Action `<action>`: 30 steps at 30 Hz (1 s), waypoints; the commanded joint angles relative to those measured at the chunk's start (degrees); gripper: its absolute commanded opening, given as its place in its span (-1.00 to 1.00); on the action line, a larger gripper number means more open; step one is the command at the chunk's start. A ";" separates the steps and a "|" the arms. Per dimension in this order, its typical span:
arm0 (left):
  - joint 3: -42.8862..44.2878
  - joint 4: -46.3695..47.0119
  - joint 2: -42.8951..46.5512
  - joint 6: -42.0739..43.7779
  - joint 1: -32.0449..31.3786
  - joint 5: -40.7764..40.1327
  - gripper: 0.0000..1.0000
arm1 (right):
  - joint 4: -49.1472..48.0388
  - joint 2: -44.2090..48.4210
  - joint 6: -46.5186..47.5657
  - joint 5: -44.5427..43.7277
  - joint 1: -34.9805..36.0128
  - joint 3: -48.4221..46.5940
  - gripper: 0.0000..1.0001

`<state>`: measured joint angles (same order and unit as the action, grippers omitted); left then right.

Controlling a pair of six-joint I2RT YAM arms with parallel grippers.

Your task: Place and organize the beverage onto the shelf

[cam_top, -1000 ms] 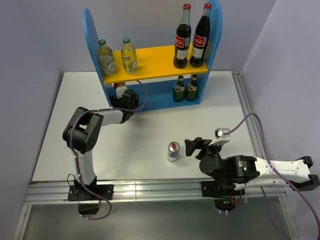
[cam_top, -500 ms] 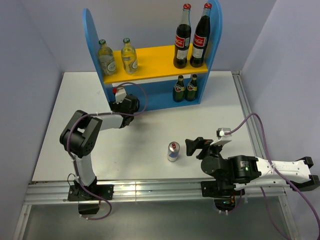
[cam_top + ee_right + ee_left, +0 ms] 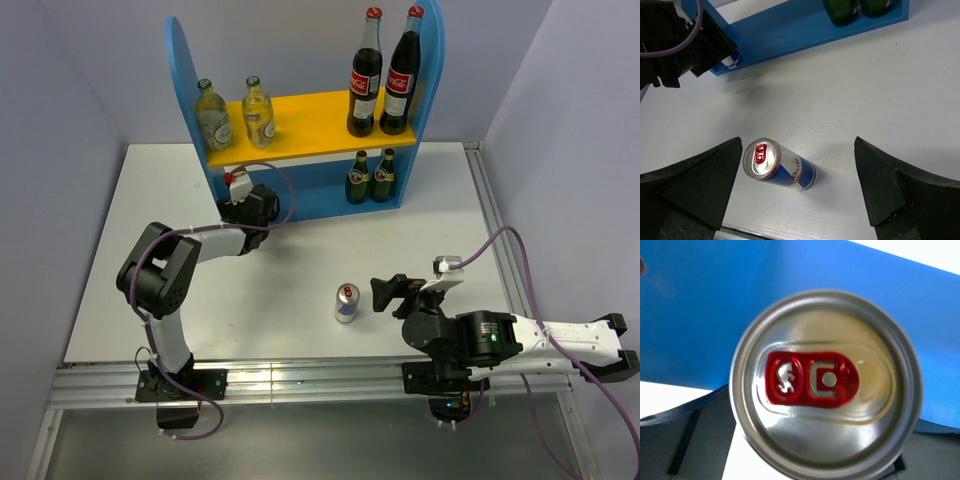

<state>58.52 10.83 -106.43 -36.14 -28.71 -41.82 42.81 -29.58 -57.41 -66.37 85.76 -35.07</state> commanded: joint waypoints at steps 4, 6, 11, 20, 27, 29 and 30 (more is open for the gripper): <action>-1.39 2.96 2.98 1.77 0.32 3.76 0.99 | -0.53 0.84 -0.95 -0.96 0.55 0.88 1.00; -2.35 4.02 3.77 3.08 0.23 6.49 0.99 | -0.62 0.76 -0.86 -0.87 0.47 0.79 1.00; -4.73 4.46 6.49 3.80 -0.29 7.72 0.99 | -0.27 0.14 -0.95 -0.96 0.47 0.62 1.00; -9.21 6.13 11.24 6.52 -3.54 9.39 0.99 | 0.52 -1.35 -1.83 -1.39 0.55 0.18 1.00; -13.78 2.01 18.62 4.33 -9.69 3.60 0.99 | 1.14 -1.97 -2.80 -1.75 0.55 -0.17 1.00; -14.92 0.78 21.08 3.36 -12.85 1.23 0.99 | 1.05 -2.32 -2.71 -1.83 0.55 -0.26 1.00; -16.06 -0.36 23.87 2.92 -13.99 0.52 0.99 | 1.14 -2.58 -2.71 -1.83 0.55 -0.35 1.00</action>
<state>44.10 12.25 -88.73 -31.38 -39.53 -36.82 43.38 -31.38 -58.74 -66.41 85.76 -35.07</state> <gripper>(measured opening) 0.993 0.999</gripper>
